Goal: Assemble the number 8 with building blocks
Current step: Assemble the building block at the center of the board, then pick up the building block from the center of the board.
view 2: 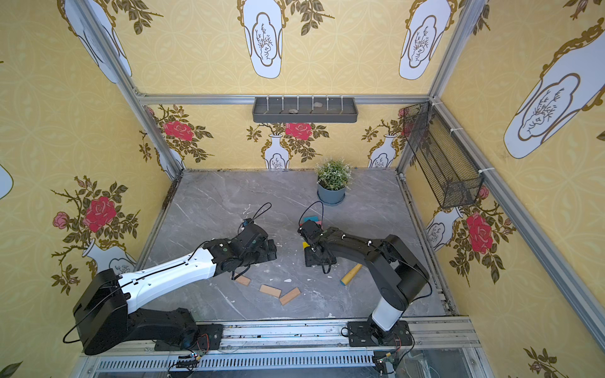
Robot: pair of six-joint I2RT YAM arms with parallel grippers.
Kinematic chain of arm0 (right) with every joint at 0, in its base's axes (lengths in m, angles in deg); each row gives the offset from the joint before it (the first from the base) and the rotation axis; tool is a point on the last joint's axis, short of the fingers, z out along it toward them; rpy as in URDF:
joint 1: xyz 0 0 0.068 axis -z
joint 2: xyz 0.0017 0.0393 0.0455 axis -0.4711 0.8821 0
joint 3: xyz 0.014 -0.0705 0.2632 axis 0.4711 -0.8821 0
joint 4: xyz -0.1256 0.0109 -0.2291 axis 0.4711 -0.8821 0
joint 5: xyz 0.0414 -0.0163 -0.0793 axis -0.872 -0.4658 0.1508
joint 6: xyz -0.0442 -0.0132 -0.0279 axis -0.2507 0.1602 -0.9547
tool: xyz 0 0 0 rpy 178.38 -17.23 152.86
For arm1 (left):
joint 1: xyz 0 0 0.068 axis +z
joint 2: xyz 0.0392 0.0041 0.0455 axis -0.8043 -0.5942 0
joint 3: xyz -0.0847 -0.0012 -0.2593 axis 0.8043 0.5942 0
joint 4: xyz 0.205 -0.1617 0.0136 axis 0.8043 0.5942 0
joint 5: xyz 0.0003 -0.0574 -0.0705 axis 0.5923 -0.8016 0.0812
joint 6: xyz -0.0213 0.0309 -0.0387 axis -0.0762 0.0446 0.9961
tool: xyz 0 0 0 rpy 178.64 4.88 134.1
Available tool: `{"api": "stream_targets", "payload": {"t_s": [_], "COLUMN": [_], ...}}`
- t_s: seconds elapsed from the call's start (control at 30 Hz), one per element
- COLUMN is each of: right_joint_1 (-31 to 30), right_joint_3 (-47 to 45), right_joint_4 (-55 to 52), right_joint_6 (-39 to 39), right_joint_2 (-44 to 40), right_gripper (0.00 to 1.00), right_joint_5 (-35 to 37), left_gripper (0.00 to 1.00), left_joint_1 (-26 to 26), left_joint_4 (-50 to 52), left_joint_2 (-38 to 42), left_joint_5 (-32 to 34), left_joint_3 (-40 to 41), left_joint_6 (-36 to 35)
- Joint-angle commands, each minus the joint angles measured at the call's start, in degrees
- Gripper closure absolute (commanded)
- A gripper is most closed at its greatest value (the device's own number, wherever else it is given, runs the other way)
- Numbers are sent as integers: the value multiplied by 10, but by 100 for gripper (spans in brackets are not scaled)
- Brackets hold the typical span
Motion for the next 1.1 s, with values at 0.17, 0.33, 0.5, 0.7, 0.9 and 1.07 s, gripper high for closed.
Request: {"api": "stream_targets", "payload": {"t_s": [0.17,0.33,0.5,0.7,0.9,1.07], "right_joint_1": [-2,-3,-2,-2,-1,-1], "right_joint_3": [-3,-2,0,-18,-61,-79], "right_joint_4": [-15,-13,-4,29,79,94], "right_joint_6": [-2,-5,-14,-24,-24,-23], "right_joint_2": [-21,-55,-131,-235,-339,-380], "right_gripper": [23,17,8,3,0,1], "right_joint_5": [6,-17,-47,-54,-42,-33], "left_gripper": [0,0,0,0,0,0], "left_joint_1": [0,1,14,75,146,199], "left_joint_4": [-7,8,53,90,103,93], "left_joint_2": [2,14,45,104,145,159], "left_joint_5": [5,23,62,66,55,32], "left_joint_3": [5,4,-3,17,34,47], "left_joint_6": [1,2,-1,4,-2,16]}}
